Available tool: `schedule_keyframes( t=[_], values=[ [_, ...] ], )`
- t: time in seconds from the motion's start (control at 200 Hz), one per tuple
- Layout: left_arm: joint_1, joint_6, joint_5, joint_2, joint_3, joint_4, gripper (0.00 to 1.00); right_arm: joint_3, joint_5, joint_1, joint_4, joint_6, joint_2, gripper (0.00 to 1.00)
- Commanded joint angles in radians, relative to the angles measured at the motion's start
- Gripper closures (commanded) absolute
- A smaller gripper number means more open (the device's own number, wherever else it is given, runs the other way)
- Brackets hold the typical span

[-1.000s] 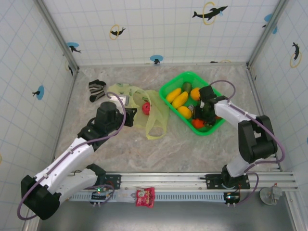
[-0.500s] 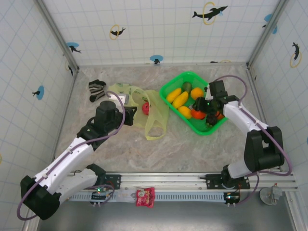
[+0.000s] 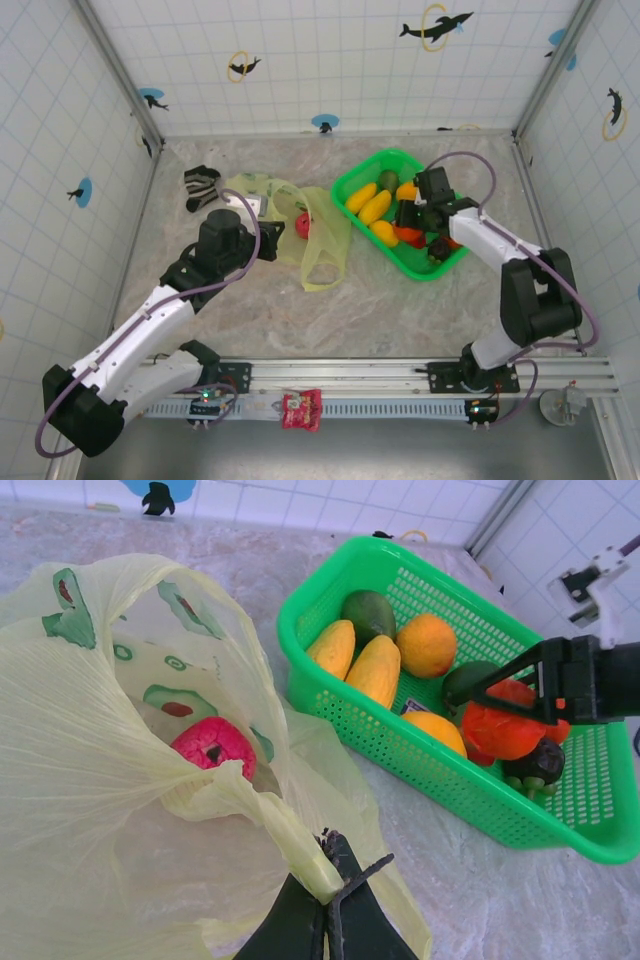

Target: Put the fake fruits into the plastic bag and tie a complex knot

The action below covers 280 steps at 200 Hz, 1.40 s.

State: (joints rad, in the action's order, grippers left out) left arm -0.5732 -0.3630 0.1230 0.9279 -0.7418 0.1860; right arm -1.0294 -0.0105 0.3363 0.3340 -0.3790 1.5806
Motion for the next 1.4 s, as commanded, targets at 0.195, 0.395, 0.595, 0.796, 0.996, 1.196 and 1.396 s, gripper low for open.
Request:
schedule_keyframes(
  t=[0.195, 0.395, 0.595, 0.796, 0.996, 1.196, 1.396],
  values=[
    [-0.001, 0.02, 0.008, 0.003, -0.025, 0.006, 1.0, -0.068, 0.088, 0.013, 0.035, 0.046, 0.082, 0.08],
    [-0.002, 0.025, 0.002, -0.004, -0.023, 0.012, 1.0, -0.068, 0.05, 0.012, 0.106, 0.055, 0.021, 0.1],
    [-0.001, 0.035, -0.001, -0.003, -0.021, 0.023, 1.0, -0.053, 0.027, 0.009, 0.279, 0.008, -0.053, 0.17],
    [-0.001, 0.035, 0.001, 0.004, -0.021, 0.019, 1.0, -0.037, 0.022, 0.017, 0.442, -0.045, -0.048, 0.2],
    [-0.001, 0.031, -0.001, 0.01, -0.016, 0.008, 1.0, 0.015, -0.019, 0.056, 0.457, -0.089, -0.03, 0.19],
    [-0.001, 0.03, 0.004, 0.013, -0.023, 0.006, 1.0, 0.018, -0.048, 0.067, 0.443, -0.105, 0.04, 0.17],
    [-0.002, 0.035, -0.011, 0.007, -0.022, 0.018, 1.0, 0.006, -0.03, 0.067, 0.411, -0.116, 0.09, 0.25]
  ],
)
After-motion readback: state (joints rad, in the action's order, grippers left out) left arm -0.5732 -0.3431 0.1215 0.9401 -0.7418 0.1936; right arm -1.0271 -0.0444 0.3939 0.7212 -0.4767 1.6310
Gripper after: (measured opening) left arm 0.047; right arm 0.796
